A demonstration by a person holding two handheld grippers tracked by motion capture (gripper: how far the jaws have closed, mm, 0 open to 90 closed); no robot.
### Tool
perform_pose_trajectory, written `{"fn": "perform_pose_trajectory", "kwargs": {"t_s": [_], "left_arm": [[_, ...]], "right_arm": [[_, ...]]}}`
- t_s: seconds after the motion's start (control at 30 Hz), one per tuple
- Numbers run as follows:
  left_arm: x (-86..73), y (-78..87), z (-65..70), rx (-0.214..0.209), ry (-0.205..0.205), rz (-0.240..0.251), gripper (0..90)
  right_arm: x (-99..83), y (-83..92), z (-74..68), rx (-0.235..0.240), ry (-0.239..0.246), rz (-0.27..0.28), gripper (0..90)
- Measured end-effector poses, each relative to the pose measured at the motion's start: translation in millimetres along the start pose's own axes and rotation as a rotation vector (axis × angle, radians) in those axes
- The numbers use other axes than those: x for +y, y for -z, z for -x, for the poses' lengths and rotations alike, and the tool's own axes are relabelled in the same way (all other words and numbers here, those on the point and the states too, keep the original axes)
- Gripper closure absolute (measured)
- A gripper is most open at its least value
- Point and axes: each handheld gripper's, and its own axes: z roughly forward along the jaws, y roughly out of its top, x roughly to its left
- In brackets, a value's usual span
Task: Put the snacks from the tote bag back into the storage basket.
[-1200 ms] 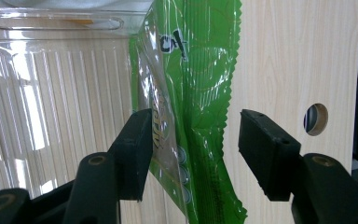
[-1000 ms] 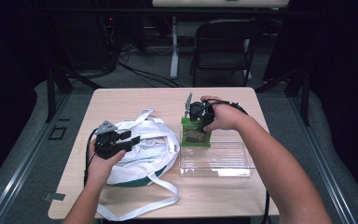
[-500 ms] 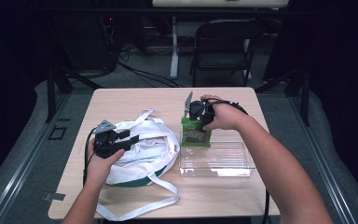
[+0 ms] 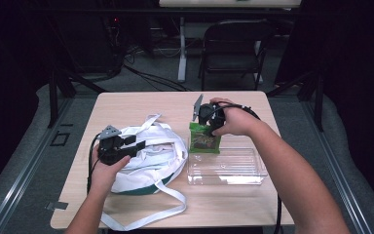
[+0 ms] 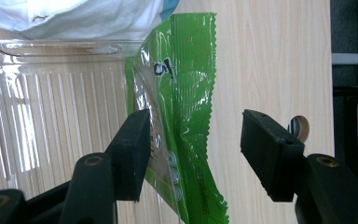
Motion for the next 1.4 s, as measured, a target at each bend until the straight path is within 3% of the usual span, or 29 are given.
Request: {"fn": "perform_pose_trajectory", "kwargs": {"t_s": [0.7,0.87,1.3,1.37,1.4], "left_arm": [[-0.4,-0.5,2.4,-0.004,-0.006,-0.002,49.4],[-0.2,-0.4,4.0,-0.006,-0.006,-0.003,49.4],[-1.1,-1.5,3.3,-0.005,-0.008,-0.005,49.4],[-1.3,-1.2,2.9,-0.005,-0.009,-0.007,49.4],[-1.6,-0.9,2.7,-0.002,-0.006,-0.008,49.4]], "right_arm": [[-0.3,17.1,-1.0,-0.016,-0.037,0.059,42.7],[-1.8,26.2,-4.1,-0.023,-0.083,0.099,42.7],[-13.8,38.0,-14.5,-0.048,-0.266,0.220,45.4],[-14.9,37.9,-15.0,-0.055,-0.272,0.230,45.7],[-17.5,38.5,-15.9,-0.054,-0.302,0.264,47.6]]}}
